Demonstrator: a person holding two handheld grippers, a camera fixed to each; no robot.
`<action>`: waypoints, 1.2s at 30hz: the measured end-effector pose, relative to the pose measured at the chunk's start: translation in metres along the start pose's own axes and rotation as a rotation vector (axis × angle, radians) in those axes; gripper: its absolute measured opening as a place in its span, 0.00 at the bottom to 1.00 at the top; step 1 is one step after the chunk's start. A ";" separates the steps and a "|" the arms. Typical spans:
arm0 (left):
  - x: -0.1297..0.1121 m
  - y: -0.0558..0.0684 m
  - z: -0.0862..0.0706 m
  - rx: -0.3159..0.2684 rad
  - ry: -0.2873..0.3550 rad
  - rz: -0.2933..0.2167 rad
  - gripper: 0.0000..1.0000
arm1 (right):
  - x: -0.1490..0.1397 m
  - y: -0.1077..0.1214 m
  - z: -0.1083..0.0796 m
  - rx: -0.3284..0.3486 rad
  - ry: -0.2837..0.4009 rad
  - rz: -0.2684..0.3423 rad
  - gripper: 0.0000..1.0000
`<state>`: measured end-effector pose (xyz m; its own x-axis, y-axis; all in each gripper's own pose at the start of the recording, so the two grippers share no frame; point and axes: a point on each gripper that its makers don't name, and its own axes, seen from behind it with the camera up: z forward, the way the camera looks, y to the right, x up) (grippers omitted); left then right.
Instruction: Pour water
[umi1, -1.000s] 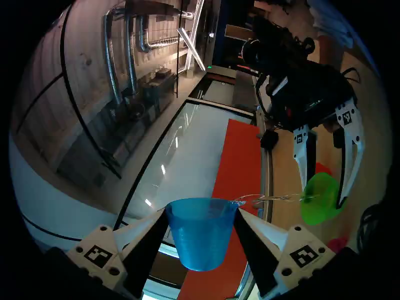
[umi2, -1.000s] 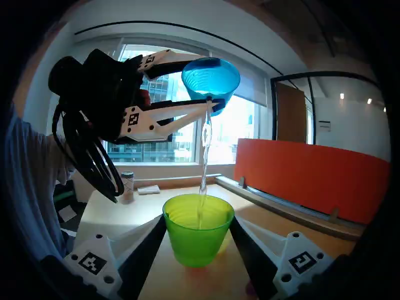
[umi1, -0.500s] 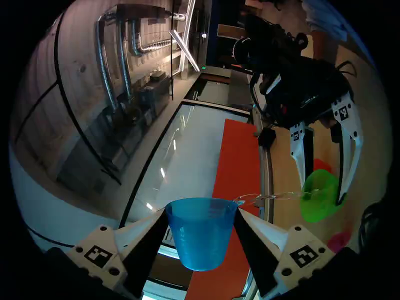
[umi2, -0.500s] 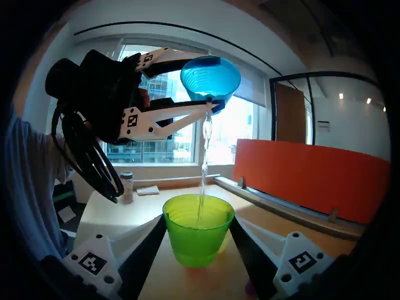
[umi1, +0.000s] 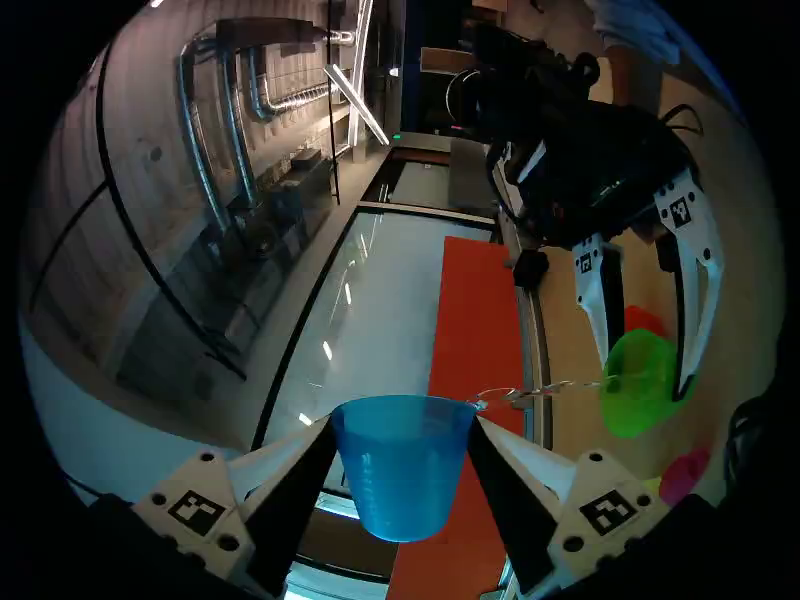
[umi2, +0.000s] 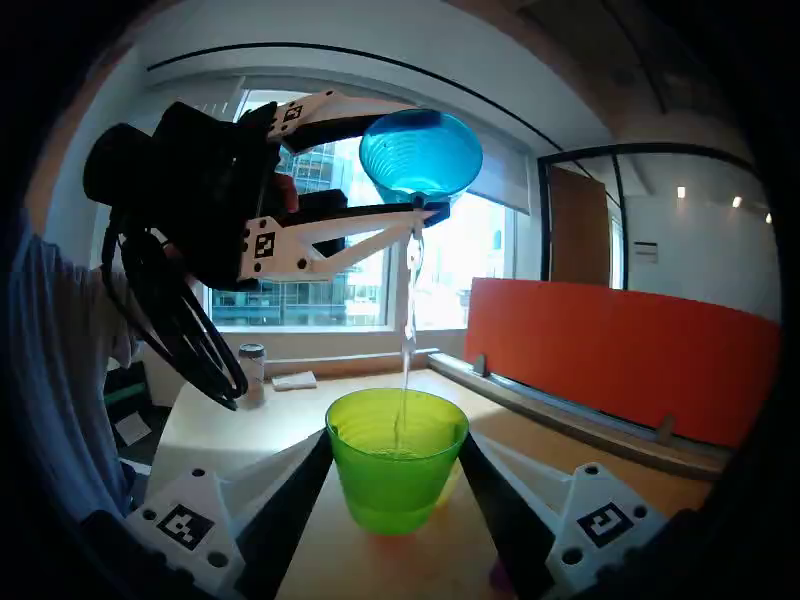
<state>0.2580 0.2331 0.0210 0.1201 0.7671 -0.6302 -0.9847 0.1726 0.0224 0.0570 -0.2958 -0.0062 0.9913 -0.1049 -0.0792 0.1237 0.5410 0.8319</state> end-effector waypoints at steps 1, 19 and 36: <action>0.000 0.000 0.000 0.000 0.000 0.004 0.87 | 0.000 0.000 0.000 -0.001 0.000 0.000 0.90; 0.002 -0.004 0.002 0.005 -0.003 0.069 0.87 | 0.001 0.000 0.002 -0.005 0.004 0.003 0.90; 0.011 -0.010 0.001 0.019 0.009 0.149 0.87 | 0.005 0.000 0.004 -0.008 0.009 0.005 0.90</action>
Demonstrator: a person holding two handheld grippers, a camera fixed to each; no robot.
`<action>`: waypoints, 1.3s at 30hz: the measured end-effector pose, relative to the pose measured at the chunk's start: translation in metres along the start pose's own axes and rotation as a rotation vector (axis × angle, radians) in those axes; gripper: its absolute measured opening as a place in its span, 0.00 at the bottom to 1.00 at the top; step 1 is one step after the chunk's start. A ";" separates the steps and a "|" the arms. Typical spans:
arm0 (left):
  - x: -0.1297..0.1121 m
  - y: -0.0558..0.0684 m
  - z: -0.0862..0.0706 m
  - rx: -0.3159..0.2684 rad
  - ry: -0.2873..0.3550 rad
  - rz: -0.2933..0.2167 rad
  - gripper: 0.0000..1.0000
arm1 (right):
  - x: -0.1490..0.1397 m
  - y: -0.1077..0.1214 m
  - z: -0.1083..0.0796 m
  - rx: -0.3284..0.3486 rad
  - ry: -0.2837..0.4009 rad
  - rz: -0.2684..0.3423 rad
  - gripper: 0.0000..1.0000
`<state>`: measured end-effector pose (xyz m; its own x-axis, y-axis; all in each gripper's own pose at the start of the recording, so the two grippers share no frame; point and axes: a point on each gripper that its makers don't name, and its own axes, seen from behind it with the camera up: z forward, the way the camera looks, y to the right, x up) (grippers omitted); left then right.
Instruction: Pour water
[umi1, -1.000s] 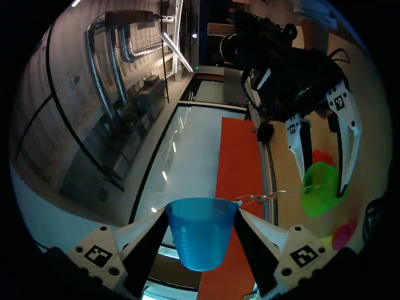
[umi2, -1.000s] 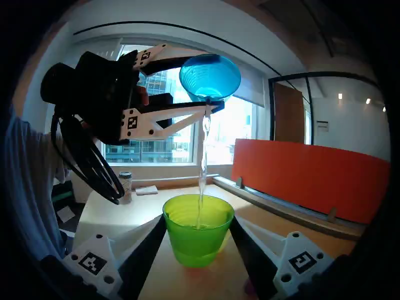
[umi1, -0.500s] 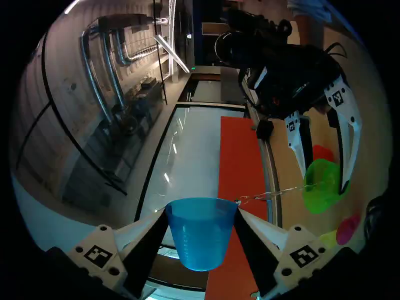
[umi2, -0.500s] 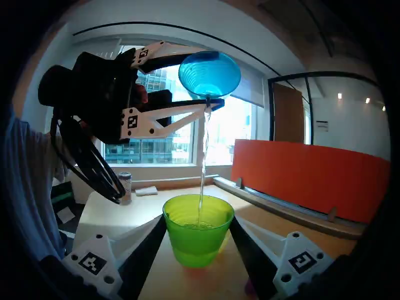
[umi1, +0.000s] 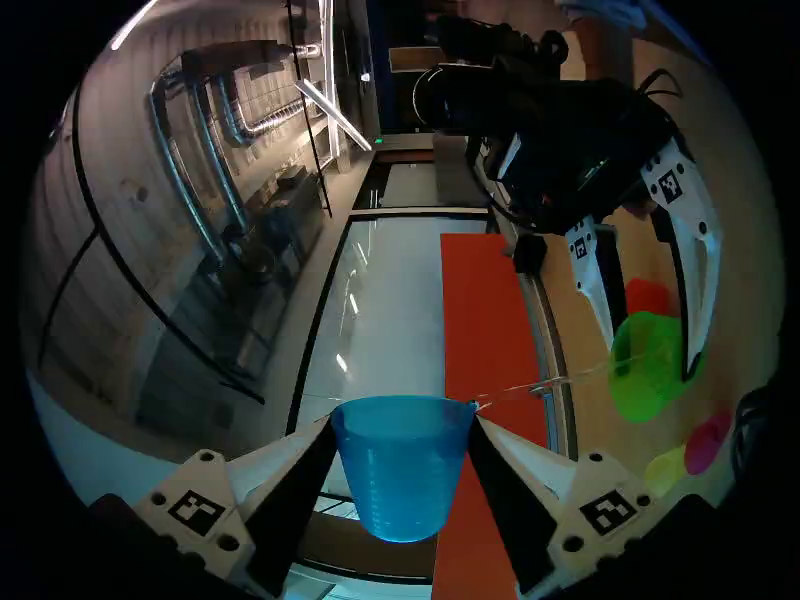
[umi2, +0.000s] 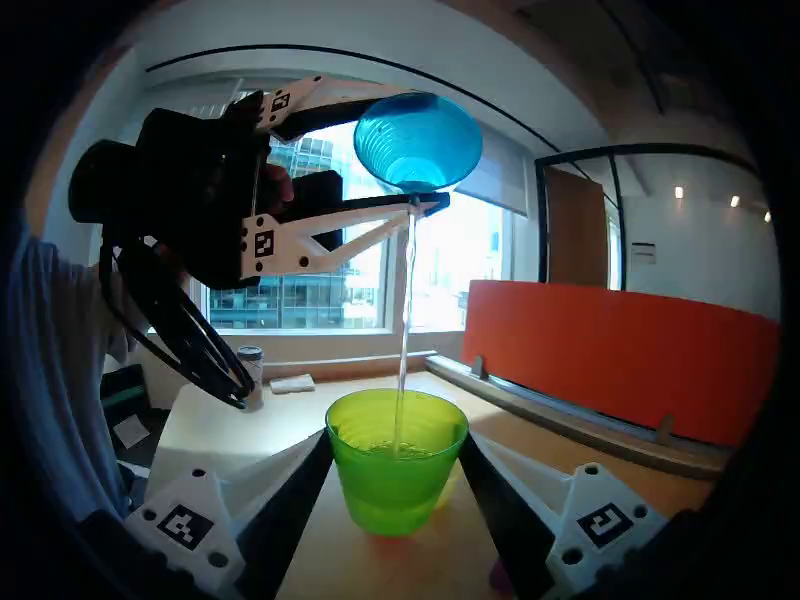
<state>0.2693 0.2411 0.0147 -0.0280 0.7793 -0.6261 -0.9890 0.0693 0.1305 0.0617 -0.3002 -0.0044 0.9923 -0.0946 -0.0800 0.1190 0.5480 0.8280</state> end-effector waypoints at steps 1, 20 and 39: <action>0.001 0.000 0.000 0.000 0.000 0.005 0.87 | 0.000 0.000 0.000 0.000 0.000 0.000 0.90; 0.007 0.000 -0.001 0.004 0.008 0.096 0.88 | 0.000 0.002 0.000 -0.003 0.006 0.004 0.90; -0.001 0.008 0.003 -0.021 0.013 -0.114 0.87 | 0.003 0.003 -0.002 -0.010 0.015 0.004 0.90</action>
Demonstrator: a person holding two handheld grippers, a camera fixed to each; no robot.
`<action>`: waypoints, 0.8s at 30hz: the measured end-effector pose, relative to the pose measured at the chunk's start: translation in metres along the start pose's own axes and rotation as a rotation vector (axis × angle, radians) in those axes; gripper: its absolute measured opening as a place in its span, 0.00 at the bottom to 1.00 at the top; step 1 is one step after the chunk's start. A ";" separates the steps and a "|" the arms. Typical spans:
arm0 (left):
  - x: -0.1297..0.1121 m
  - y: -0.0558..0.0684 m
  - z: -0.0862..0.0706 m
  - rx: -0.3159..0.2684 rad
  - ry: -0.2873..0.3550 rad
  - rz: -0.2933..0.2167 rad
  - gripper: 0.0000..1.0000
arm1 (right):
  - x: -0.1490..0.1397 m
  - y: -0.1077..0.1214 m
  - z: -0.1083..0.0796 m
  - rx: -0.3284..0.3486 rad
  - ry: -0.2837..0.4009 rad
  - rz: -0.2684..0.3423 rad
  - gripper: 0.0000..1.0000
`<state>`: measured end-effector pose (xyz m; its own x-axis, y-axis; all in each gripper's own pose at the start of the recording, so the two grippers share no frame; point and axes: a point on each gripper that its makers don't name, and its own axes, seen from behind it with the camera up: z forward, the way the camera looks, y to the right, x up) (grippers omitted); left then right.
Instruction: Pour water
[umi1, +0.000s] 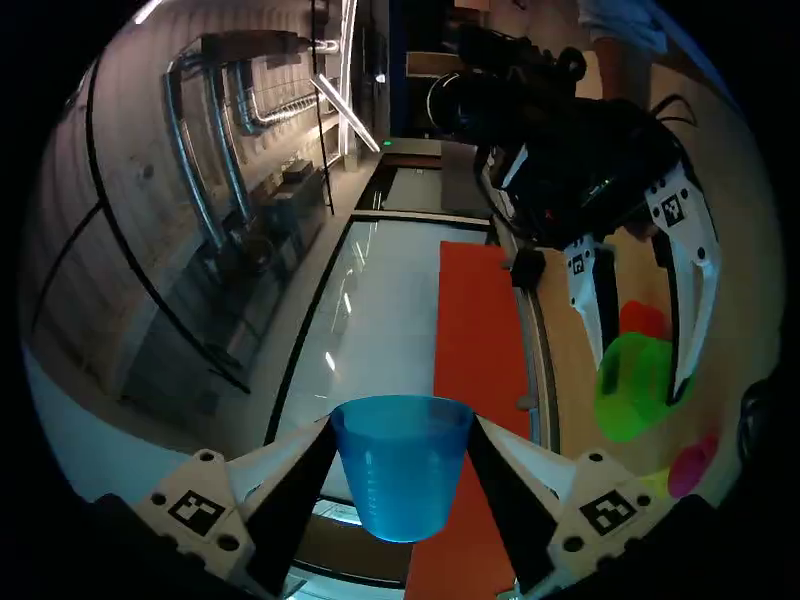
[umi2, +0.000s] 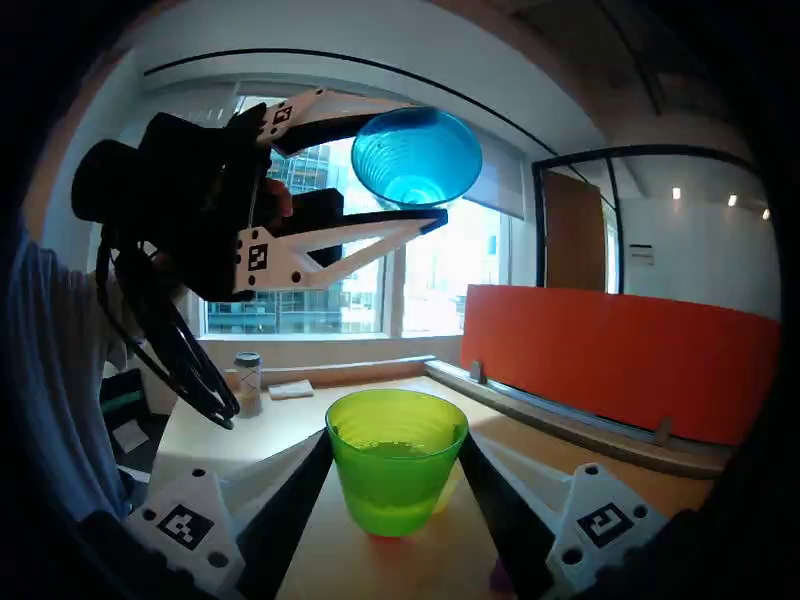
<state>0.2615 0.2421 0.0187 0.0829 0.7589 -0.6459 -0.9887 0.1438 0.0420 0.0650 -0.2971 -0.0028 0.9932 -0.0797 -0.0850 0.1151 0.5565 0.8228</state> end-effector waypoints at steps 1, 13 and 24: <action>-0.001 0.000 0.000 0.001 -0.001 -0.020 0.87 | 0.000 0.000 0.000 -0.001 0.001 0.000 0.90; -0.013 -0.004 -0.005 0.012 -0.010 -0.321 0.87 | 0.005 0.002 -0.003 -0.011 0.011 0.000 0.90; -0.020 -0.007 -0.009 0.020 -0.018 -0.602 0.87 | 0.008 0.004 -0.004 -0.018 0.016 -0.001 0.90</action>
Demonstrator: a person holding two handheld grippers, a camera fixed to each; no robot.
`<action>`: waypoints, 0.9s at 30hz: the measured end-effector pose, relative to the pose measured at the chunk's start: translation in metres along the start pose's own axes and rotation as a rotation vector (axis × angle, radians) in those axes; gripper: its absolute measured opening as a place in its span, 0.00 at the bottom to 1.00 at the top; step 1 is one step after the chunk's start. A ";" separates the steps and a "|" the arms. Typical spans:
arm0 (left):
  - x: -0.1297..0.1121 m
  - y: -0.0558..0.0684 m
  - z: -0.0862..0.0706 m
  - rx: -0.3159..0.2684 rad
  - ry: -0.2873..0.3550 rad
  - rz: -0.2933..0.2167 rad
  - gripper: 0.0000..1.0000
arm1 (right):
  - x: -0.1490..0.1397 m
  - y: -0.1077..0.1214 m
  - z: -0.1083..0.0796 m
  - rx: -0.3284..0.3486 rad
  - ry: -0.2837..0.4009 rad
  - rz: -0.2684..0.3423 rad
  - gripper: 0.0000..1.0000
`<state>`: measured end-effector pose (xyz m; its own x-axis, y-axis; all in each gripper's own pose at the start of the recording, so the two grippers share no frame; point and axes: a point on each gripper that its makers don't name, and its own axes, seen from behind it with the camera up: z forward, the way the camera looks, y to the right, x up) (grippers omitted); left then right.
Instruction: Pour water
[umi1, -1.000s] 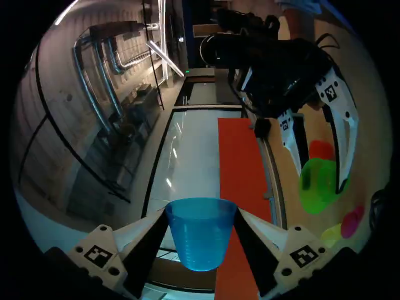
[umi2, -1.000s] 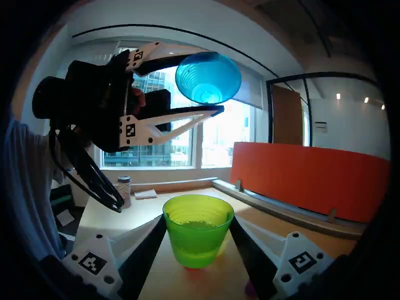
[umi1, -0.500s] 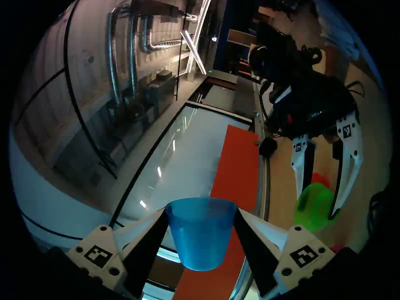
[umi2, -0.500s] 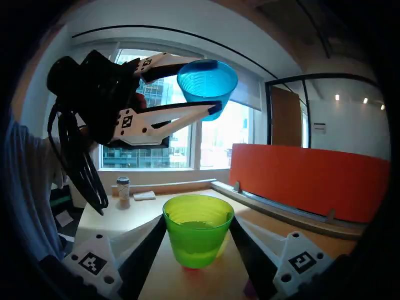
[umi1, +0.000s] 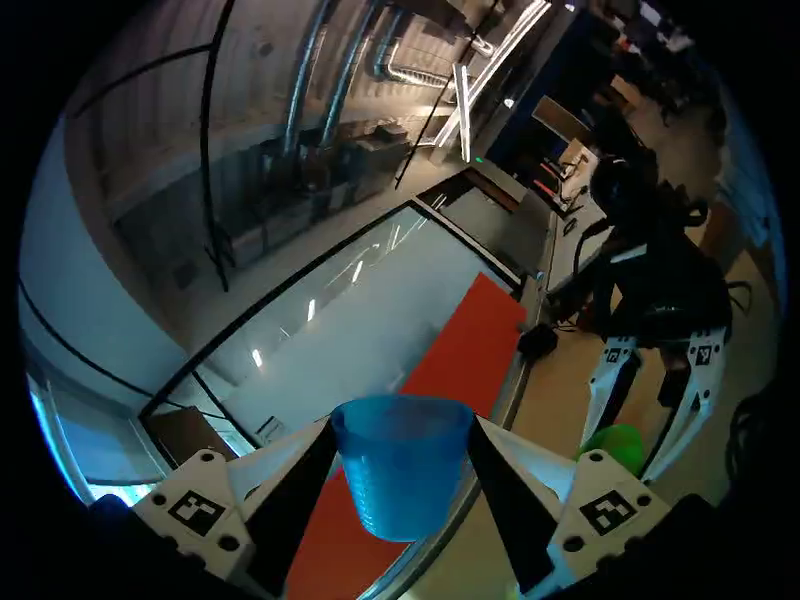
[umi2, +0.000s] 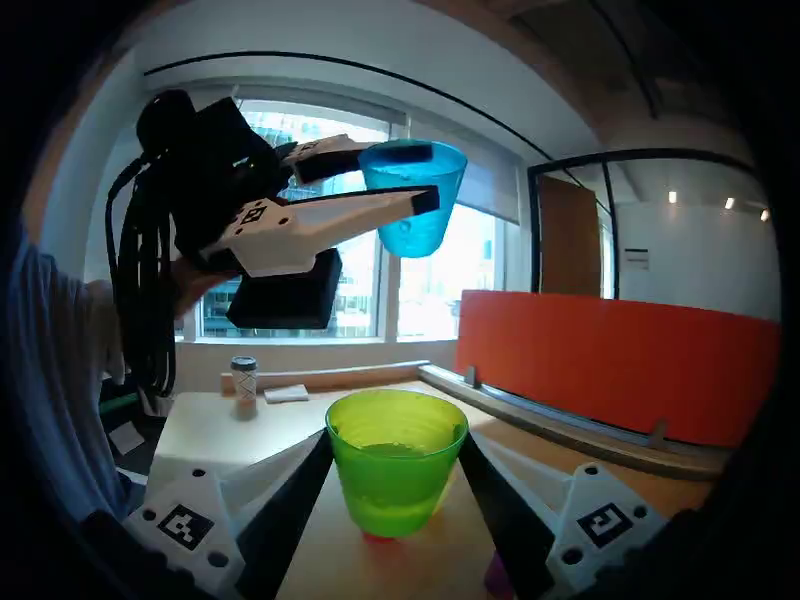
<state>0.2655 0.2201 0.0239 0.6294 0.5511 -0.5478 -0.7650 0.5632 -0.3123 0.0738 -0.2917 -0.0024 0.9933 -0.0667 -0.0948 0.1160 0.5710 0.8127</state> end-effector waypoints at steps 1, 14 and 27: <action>-0.001 0.000 0.000 -0.001 -0.002 -0.026 0.87 | 0.000 0.000 0.000 0.000 0.001 0.001 0.90; -0.009 0.000 -0.002 -0.021 -0.016 -0.282 0.88 | 0.003 0.002 -0.002 -0.007 0.005 -0.003 0.90; -0.015 -0.002 -0.006 -0.010 -0.012 -0.498 0.88 | 0.004 0.002 -0.005 -0.015 0.005 -0.005 0.90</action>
<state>0.2570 0.2066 0.0282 0.9201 0.2241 -0.3212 -0.3724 0.7542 -0.5407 0.0783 -0.2870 -0.0045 0.9926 -0.0657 -0.1021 0.1212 0.5826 0.8036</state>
